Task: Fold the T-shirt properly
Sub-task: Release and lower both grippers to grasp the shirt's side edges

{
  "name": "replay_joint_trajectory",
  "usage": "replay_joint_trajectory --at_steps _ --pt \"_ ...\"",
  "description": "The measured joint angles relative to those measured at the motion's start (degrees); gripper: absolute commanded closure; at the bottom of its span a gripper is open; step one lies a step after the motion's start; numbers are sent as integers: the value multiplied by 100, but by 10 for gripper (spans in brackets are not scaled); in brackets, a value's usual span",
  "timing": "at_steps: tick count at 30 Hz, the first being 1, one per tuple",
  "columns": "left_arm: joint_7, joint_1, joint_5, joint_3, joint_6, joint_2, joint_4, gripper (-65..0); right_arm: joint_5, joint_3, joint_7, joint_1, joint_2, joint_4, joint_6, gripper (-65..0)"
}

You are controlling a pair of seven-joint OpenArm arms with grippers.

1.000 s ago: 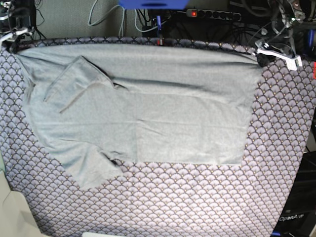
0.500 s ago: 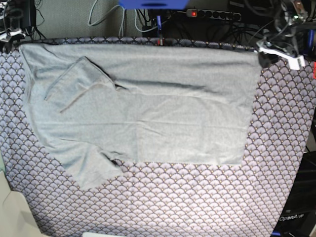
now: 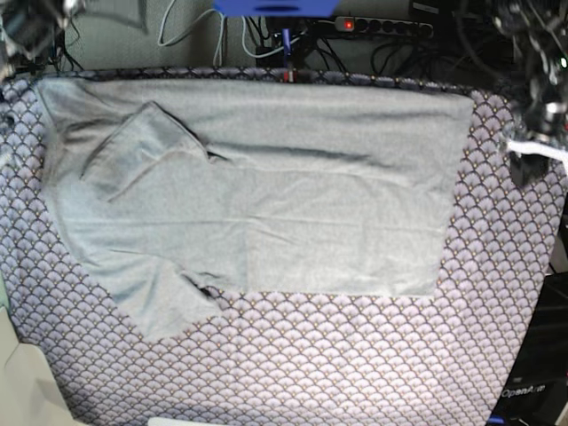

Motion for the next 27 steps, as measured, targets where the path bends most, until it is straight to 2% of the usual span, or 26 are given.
replay_joint_trajectory --at_steps 2,6,10,13,15,17,22,27 --pt "479 -634 216 136 4 -50 -39 -242 -494 -264 -33 514 -70 -9 -20 -132" --pt "861 -1554 1064 566 35 -61 -96 -242 -1228 -688 -57 1268 -273 -76 -33 -132" --pt "852 -2227 1801 1550 -24 -35 -643 -242 -1613 -1078 2 2092 -461 -907 -7 -132" --pt "841 -2736 2402 2079 -2 28 -1257 -242 -2055 -1102 13 2708 -463 -1893 -22 -133" --pt "437 -2970 2758 2240 13 101 -1681 -243 -2157 -1095 83 3016 -396 -2498 -44 -138" --pt "232 -3211 3143 2350 17 155 -2184 -264 -2186 -1152 223 3235 -313 -2986 -50 -173" --pt "-466 -3753 3845 2527 11 317 -3578 -437 -2164 -1478 356 3467 -249 -3676 -48 -310" --pt "-855 -3777 3993 2531 44 321 -4175 -443 -2186 -1504 876 3434 -144 -4089 -48 -348"
